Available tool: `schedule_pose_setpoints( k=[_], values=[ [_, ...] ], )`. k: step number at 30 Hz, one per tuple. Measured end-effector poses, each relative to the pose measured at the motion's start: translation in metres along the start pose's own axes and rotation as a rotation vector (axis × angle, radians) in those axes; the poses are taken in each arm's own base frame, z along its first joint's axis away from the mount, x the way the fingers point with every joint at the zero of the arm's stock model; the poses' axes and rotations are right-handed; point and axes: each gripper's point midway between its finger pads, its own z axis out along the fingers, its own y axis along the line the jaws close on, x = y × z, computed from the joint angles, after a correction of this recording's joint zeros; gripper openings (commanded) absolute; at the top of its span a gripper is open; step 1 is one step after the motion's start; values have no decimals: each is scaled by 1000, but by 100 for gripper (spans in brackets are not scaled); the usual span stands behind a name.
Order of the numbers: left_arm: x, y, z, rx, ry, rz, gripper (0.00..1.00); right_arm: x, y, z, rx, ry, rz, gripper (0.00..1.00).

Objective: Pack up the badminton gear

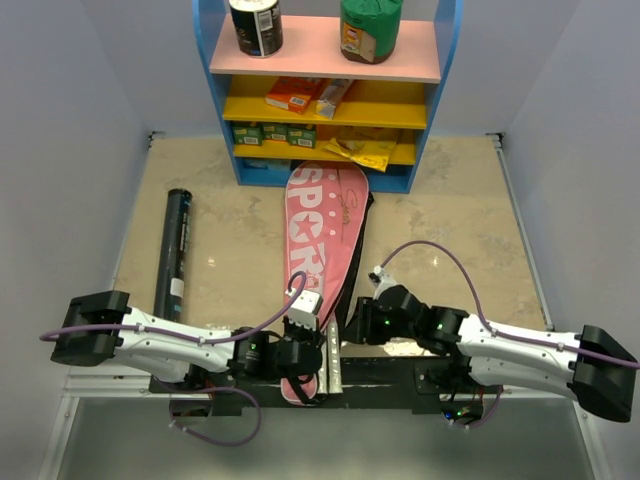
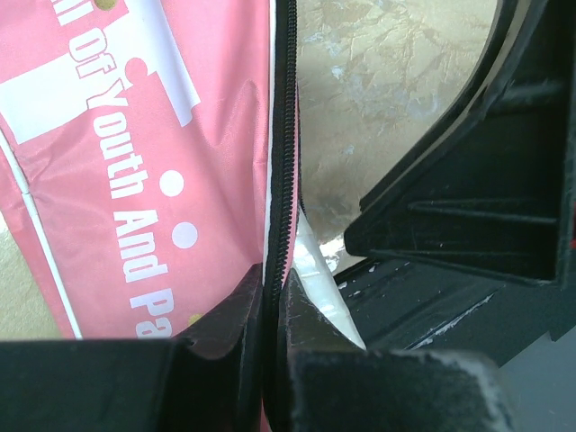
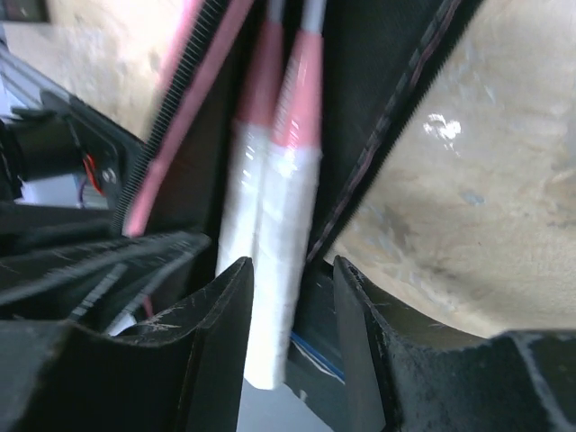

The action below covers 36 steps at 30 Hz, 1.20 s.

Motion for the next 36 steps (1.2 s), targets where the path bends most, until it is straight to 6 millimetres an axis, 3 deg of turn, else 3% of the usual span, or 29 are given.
schedule_pose_setpoints(
  k=[7,22,28,36],
  values=[
    [0,0,0,0,0,0,0,21,-10,6,-71,48,26,43],
    [1,0,0,3,6,0,0,35,7,23,-180,94,50,37],
    [3,0,-1,5,14,3,0,48,9,31,-179,129,40,27],
    [10,4,2,-2,28,15,0,44,21,38,-207,115,72,21]
  ],
)
